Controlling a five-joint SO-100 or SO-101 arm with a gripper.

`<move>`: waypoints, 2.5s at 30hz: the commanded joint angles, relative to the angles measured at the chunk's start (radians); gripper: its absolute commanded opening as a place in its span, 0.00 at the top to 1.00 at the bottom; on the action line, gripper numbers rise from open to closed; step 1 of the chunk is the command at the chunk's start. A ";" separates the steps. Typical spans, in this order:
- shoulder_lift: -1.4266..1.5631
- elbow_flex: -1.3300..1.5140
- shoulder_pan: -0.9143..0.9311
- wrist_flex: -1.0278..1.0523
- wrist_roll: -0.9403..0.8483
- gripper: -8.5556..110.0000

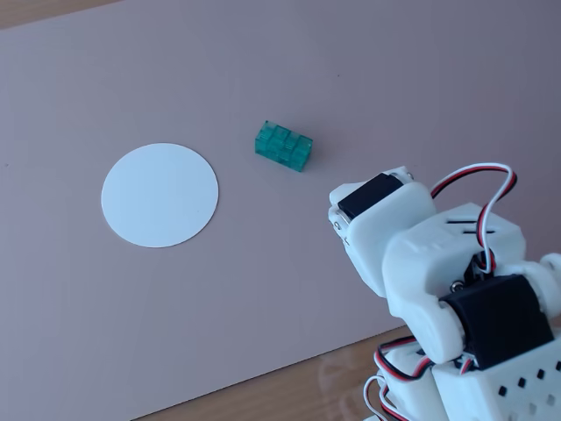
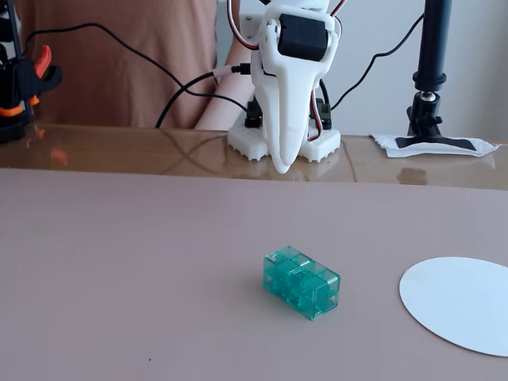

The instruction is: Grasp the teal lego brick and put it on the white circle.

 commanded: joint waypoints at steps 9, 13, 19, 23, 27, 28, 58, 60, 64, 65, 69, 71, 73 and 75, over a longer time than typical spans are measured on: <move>0.006 -0.005 0.008 -0.014 -0.008 0.93; 0.006 -0.005 0.008 -0.014 -0.008 0.93; 0.006 -0.005 0.008 -0.014 -0.009 0.93; 0.006 -0.005 0.006 -0.014 -0.011 0.93; 0.006 -0.005 0.005 -0.014 -0.011 0.93; 0.006 -0.005 0.005 -0.014 -0.009 0.93; 0.006 -0.005 0.014 -0.014 0.025 0.93; 0.006 -0.006 0.014 -0.014 0.031 0.93; 0.006 -0.031 0.011 -0.015 0.046 0.93; 0.006 -0.046 0.006 -0.015 0.052 0.93; -0.104 -0.155 -0.049 -0.043 0.092 0.93; -0.267 -0.233 -0.054 -0.103 0.118 0.93; -0.419 -0.331 -0.054 -0.147 0.143 0.93; -0.546 -0.433 -0.060 -0.167 0.172 0.93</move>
